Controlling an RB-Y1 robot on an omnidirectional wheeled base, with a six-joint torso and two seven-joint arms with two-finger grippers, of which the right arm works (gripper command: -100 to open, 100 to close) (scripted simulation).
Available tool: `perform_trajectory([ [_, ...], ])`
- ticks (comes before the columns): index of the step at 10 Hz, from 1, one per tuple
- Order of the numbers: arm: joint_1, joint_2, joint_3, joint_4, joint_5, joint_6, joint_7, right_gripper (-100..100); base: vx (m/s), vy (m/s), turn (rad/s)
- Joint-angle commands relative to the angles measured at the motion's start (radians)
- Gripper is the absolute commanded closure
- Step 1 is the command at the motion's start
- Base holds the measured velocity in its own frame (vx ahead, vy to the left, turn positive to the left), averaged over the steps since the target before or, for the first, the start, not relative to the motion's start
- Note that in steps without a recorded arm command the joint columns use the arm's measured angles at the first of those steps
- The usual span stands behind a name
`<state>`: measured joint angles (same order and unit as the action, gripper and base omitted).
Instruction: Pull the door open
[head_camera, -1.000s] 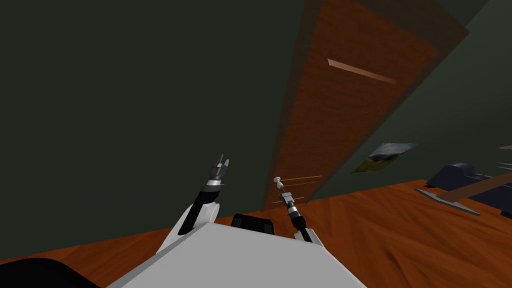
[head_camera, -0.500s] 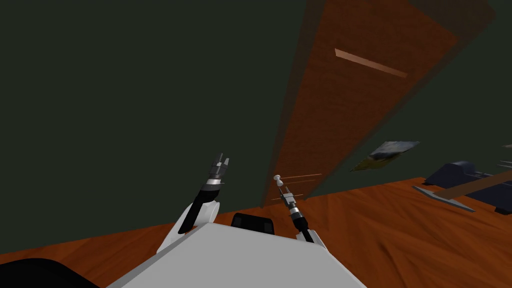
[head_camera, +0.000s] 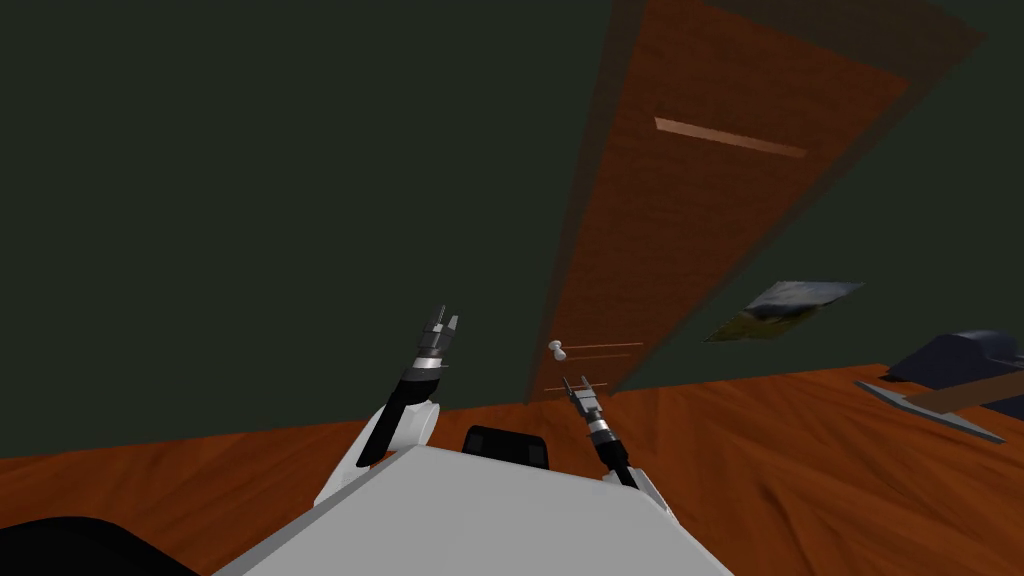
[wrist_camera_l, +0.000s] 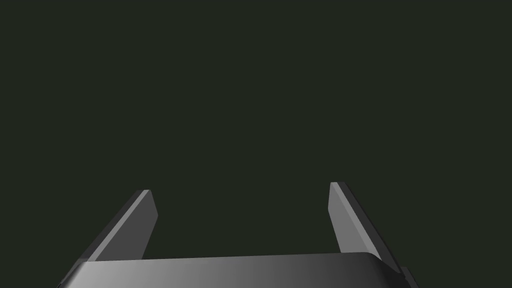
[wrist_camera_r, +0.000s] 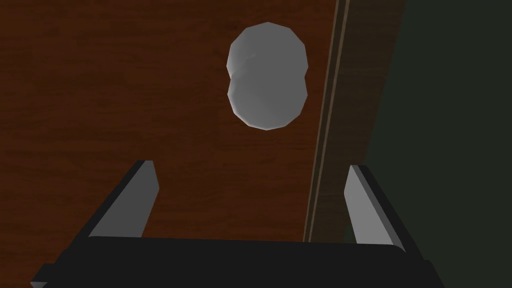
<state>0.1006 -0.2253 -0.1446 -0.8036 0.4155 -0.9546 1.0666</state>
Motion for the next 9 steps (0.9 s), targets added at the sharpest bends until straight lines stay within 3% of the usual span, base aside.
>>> perform_trajectory([
  [1,0.004,-0.018,-0.014,0.008,-0.009,-0.012,-0.009,-100,-0.210,0.048,0.133],
  [2,-0.003,-0.010,-0.009,0.015,-0.006,-0.012,-0.001,-100,-0.091,0.016,0.013],
  [3,-0.024,0.014,-0.003,0.016,-0.001,0.009,0.017,-100,0.071,-0.043,-0.116],
  [7,-0.066,0.064,0.011,0.015,0.011,0.053,0.054,-100,0.207,-0.042,-0.038],
  [8,-0.075,0.075,0.013,0.015,0.014,0.063,0.062,-100,0.212,0.008,-0.005],
  [9,-0.068,0.069,0.012,0.014,0.012,0.058,0.055,-100,0.062,-0.015,0.031],
])
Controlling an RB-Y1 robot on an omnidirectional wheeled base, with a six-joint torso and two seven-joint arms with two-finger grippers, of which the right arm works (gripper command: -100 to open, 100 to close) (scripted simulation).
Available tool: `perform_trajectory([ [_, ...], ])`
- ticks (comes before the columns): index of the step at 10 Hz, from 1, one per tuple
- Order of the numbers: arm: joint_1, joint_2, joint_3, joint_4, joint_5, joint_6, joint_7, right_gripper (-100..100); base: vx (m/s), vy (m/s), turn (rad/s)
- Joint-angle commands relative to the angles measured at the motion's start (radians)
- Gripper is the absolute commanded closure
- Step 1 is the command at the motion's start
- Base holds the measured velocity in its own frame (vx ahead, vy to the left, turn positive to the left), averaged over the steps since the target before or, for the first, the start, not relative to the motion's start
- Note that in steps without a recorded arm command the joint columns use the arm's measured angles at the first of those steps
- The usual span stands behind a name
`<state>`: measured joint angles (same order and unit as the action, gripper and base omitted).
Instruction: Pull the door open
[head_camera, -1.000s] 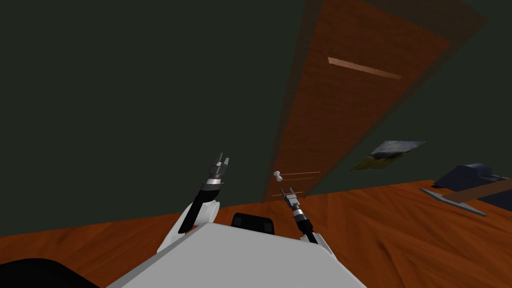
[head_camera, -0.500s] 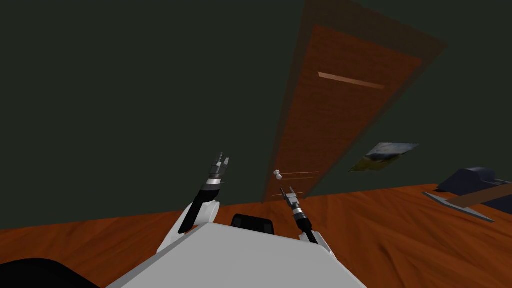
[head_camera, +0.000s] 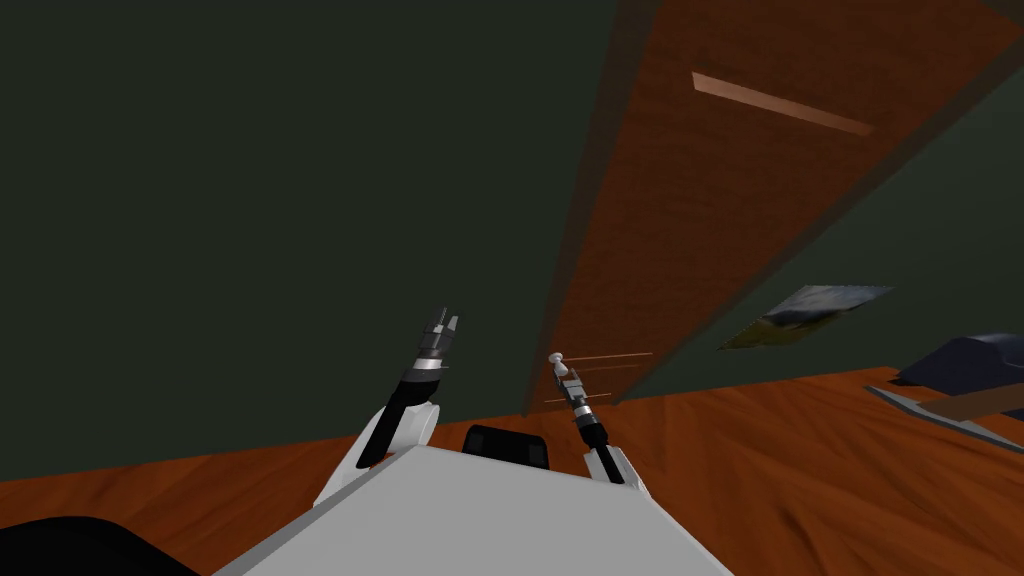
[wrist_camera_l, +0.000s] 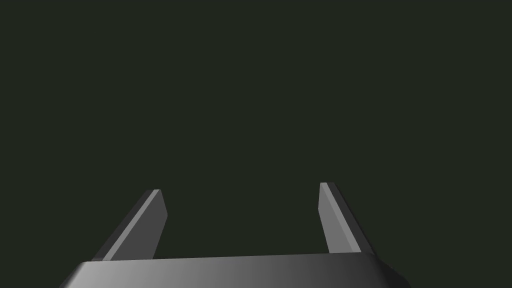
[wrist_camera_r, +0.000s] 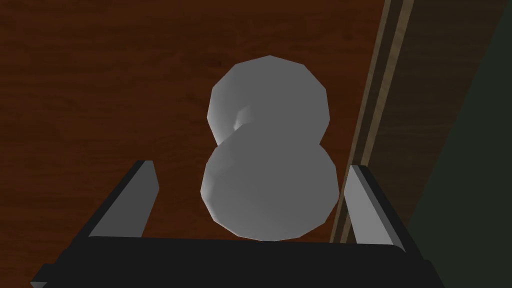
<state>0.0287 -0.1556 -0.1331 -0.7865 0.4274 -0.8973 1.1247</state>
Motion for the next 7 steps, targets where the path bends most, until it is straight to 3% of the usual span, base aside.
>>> perform_trajectory([
  [1,0.004,-0.001,0.000,-0.004,0.000,0.000,-0.003,100,-0.030,0.000,0.008],
  [6,0.004,-0.001,0.000,-0.004,0.000,0.000,-0.003,100,-0.008,0.006,-0.005],
  [7,0.004,0.000,0.003,-0.002,-0.013,0.002,-0.039,100,-0.042,-0.013,0.189],
])
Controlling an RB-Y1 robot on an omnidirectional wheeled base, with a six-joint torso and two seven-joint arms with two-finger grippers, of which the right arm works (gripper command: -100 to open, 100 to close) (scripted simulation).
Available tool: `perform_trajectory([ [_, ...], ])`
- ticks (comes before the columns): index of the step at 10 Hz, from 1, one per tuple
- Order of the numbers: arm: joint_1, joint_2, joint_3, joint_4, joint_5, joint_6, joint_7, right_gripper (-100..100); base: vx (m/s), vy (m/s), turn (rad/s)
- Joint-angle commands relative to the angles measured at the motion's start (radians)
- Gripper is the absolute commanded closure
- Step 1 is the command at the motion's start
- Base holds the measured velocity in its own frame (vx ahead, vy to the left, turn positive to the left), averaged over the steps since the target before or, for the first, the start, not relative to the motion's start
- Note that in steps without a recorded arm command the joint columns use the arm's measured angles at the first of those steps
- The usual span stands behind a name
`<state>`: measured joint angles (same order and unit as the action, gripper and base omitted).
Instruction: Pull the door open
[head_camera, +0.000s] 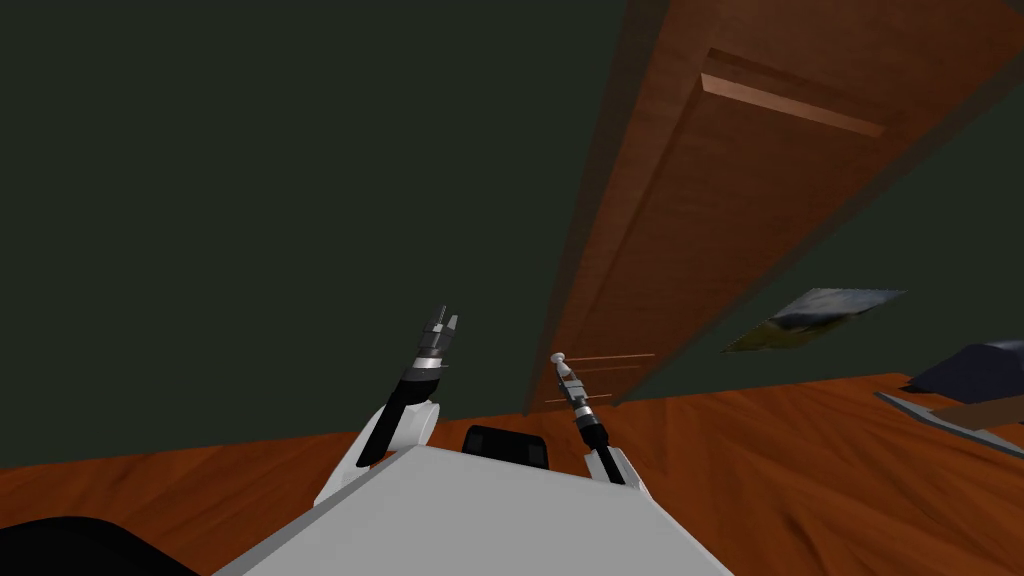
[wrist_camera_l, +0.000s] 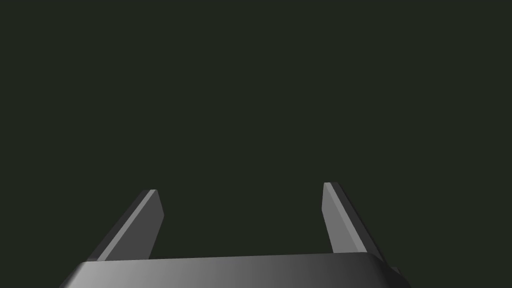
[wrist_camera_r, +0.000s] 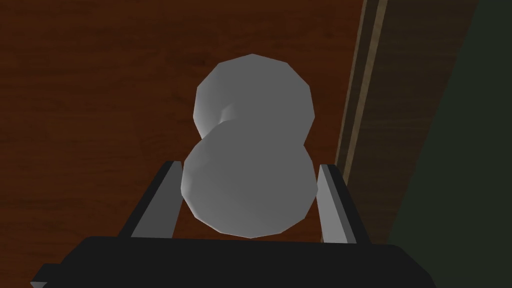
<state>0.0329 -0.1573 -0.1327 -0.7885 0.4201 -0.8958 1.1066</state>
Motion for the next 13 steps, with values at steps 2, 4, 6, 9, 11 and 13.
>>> perform_trajectory([
  [2,0.000,0.001,0.003,0.000,-0.017,0.001,-0.049,100,-0.057,-0.043,0.117],
  [4,0.000,0.000,0.003,0.001,-0.032,0.003,-0.085,100,-0.044,-0.022,0.109],
  [6,-0.001,-0.001,0.003,0.001,-0.047,0.004,-0.122,100,-0.044,-0.023,0.112],
  [9,-0.001,-0.003,0.003,0.002,-0.078,0.007,-0.203,100,-0.055,-0.025,0.131],
  [11,-0.001,-0.004,0.004,0.003,-0.100,0.008,-0.258,100,-0.061,-0.023,0.106],
  [13,-0.001,-0.005,0.004,0.003,-0.113,0.009,-0.293,100,-0.046,-0.018,0.098],
])
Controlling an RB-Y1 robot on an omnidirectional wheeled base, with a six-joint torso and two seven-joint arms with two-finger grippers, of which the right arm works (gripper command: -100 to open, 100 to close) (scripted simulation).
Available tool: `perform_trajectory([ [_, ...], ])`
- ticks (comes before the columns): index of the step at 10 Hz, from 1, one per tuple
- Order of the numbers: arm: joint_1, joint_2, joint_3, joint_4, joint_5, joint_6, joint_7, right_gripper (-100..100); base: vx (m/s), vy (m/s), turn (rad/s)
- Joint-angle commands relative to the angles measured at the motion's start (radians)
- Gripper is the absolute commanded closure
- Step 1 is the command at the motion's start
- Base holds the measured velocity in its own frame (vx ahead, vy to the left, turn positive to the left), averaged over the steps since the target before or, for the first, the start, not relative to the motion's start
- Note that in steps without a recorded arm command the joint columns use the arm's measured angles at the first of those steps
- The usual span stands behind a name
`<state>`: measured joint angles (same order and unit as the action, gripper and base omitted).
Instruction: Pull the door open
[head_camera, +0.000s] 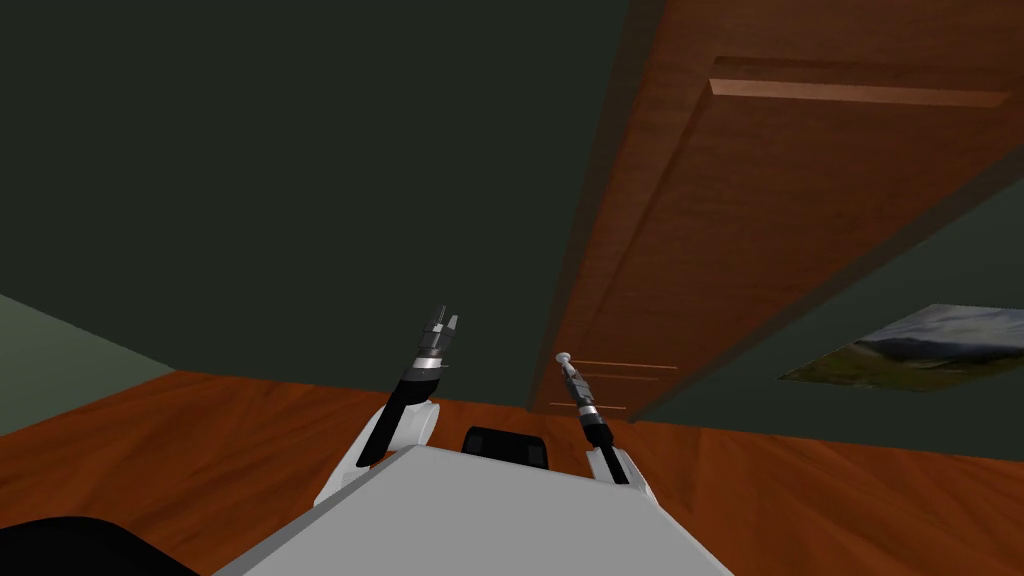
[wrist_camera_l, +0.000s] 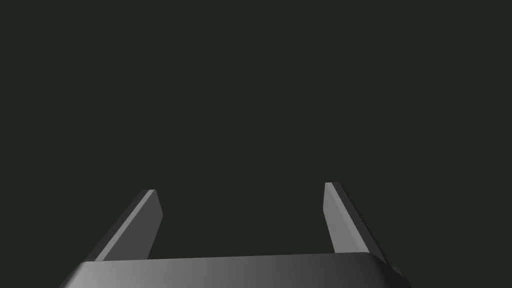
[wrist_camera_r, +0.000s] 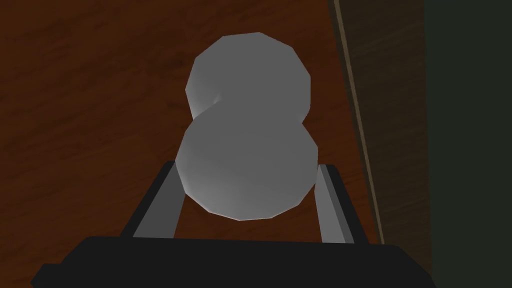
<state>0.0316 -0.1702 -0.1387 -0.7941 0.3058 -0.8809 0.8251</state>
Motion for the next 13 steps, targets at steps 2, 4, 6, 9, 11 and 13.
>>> perform_trajectory([
  [2,0.000,0.007,0.010,0.010,-0.025,-0.003,-0.072,100,-0.035,-0.020,0.110],
  [4,0.000,0.006,0.010,0.010,-0.038,-0.002,-0.116,100,-0.039,-0.013,0.057],
  [6,0.000,0.005,0.011,0.011,-0.052,-0.001,-0.152,100,-0.042,-0.016,0.096],
  [9,0.000,0.003,0.011,0.012,-0.083,0.002,-0.231,100,-0.042,-0.022,0.090],
  [11,0.000,0.001,0.012,0.013,-0.113,0.004,-0.293,100,-0.046,-0.013,0.117],
  [13,0.000,0.000,0.012,0.013,-0.129,0.005,-0.345,100,-0.040,-0.018,0.049],
])
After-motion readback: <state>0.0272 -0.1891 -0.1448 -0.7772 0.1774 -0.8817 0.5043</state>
